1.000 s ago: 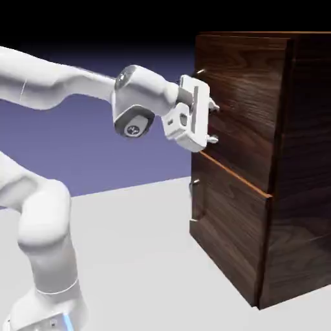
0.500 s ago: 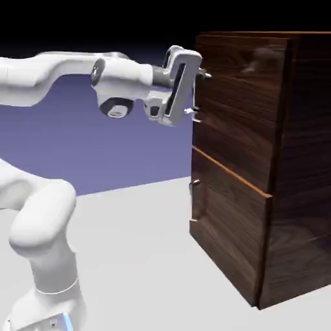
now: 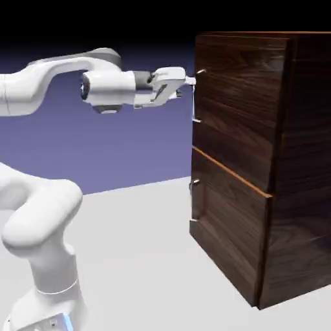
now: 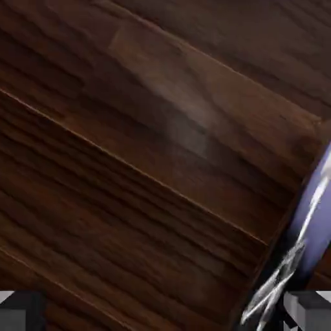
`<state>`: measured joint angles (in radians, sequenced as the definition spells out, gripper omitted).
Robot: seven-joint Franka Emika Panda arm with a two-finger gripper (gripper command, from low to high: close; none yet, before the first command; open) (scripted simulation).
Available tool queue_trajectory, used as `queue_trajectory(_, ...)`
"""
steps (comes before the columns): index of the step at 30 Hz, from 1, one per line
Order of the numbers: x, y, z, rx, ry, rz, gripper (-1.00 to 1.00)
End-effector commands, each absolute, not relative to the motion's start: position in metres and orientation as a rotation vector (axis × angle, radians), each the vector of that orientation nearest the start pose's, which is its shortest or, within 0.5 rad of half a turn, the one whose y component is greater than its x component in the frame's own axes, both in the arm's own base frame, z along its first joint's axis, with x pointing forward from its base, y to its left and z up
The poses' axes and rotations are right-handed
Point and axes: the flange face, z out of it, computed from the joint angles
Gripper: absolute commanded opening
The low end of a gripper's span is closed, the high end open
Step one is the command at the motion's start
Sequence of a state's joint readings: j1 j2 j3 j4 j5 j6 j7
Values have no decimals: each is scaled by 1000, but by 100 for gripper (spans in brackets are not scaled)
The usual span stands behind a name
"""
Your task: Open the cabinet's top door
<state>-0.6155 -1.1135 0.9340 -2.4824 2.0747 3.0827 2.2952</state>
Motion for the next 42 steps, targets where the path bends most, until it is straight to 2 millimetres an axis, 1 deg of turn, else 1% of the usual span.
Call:
queue_trajectory(1,318,142,583,418,1558,336,0)
queue_trajectory(6,324,168,557,623,1474,550,0)
queue_trajectory(8,325,171,553,648,1463,576,0)
queue_trajectory(13,374,169,553,648,1463,576,0)
queue_trajectory(14,375,168,553,648,1463,576,0)
queue_trajectory(15,375,168,553,648,1463,576,-100)
queue_trajectory(16,375,168,553,648,1463,576,-100)
queue_trajectory(19,350,159,554,596,1485,638,-100)
queue_trajectory(20,348,158,555,590,1484,647,-100)
queue_trajectory(24,351,161,557,596,1477,639,-100)
queue_trajectory(27,356,162,554,607,1481,623,-100)
queue_trajectory(28,354,160,553,603,1487,625,-100)
queue_trajectory(29,347,156,553,589,1496,640,-100)
queue_trajectory(35,301,131,553,485,1547,750,-100)
queue_trajectory(39,263,102,553,388,1589,849,-100)
queue_trajectory(42,242,82,553,329,1613,908,-100)
